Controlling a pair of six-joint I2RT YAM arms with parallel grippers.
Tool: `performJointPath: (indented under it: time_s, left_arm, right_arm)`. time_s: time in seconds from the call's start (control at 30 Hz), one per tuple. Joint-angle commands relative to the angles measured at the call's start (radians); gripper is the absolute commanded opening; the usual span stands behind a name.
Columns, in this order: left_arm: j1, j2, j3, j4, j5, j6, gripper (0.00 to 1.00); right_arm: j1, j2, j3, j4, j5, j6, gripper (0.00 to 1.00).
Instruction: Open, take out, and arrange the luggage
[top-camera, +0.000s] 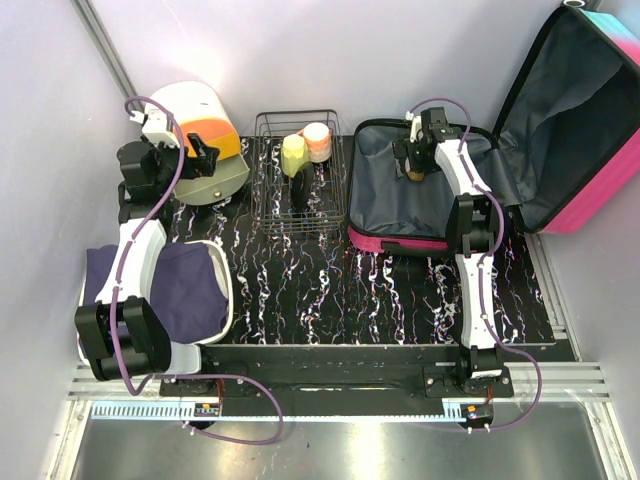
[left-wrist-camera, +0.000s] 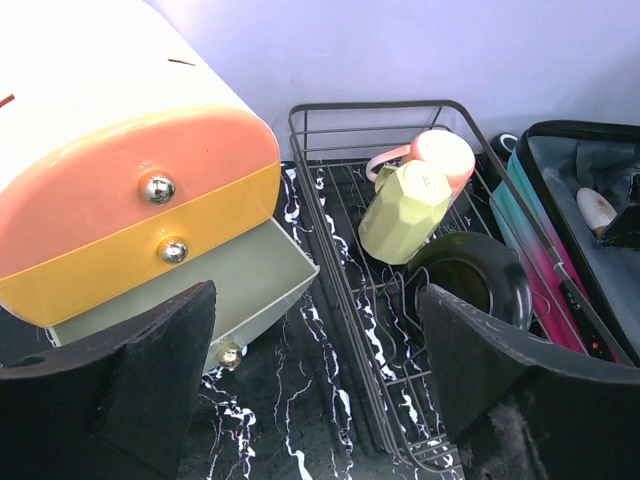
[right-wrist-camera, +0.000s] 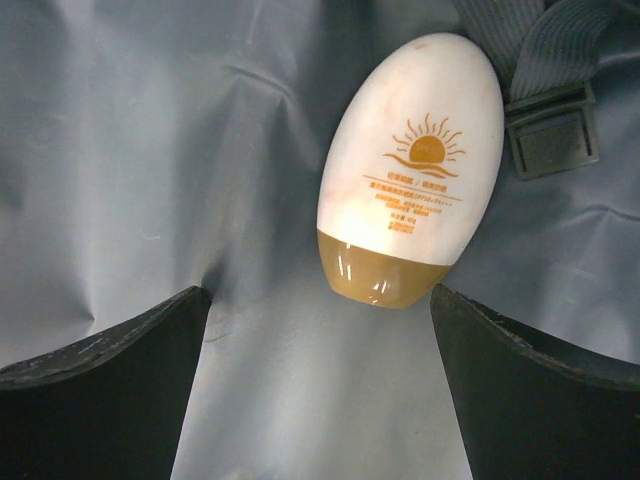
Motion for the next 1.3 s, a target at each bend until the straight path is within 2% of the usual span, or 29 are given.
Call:
performJointPath:
  time_s: [0.0, 0.3, 0.67, 0.87, 0.97, 1.03, 1.13, 1.27]
  left_arm:
    - [-0.003, -0.031, 0.043, 0.022, 0.029, -0.001, 0.87]
    - [-0.01, -0.028, 0.046, 0.053, 0.026, -0.016, 0.87]
    - [-0.012, 0.006, 0.07, 0.065, 0.032, -0.052, 0.88]
    - [-0.01, 0.018, 0.082, 0.046, 0.024, -0.042, 0.88]
    - [-0.01, 0.031, 0.096, 0.046, 0.033, -0.047, 0.88]
    - [-0.012, 0.041, 0.115, 0.042, 0.043, -0.047, 0.87]
    - [-0.014, 0.066, 0.159, 0.01, 0.081, -0.032, 0.87]
    - [-0.018, 0.097, 0.216, -0.036, 0.144, 0.007, 0.87]
  right_arm:
    - [-0.007, 0.005, 0.069, 0.03, 0.034, 0.017, 1.0]
    - [-0.018, 0.036, 0.058, 0.147, 0.078, 0.044, 0.97]
    - [-0.025, 0.079, 0.022, 0.182, 0.135, 0.026, 0.89]
    - [-0.033, 0.099, 0.008, 0.174, 0.135, 0.044, 0.88]
    - [-0.035, 0.103, 0.015, 0.176, 0.096, 0.049, 0.77]
    - [-0.036, 0.089, 0.015, 0.176, 0.073, 0.04, 0.62]
    - [-0.035, 0.041, -0.003, 0.182, 0.037, 0.015, 0.47]
    - [-0.036, -0.044, -0.078, 0.207, -0.003, -0.017, 0.41]
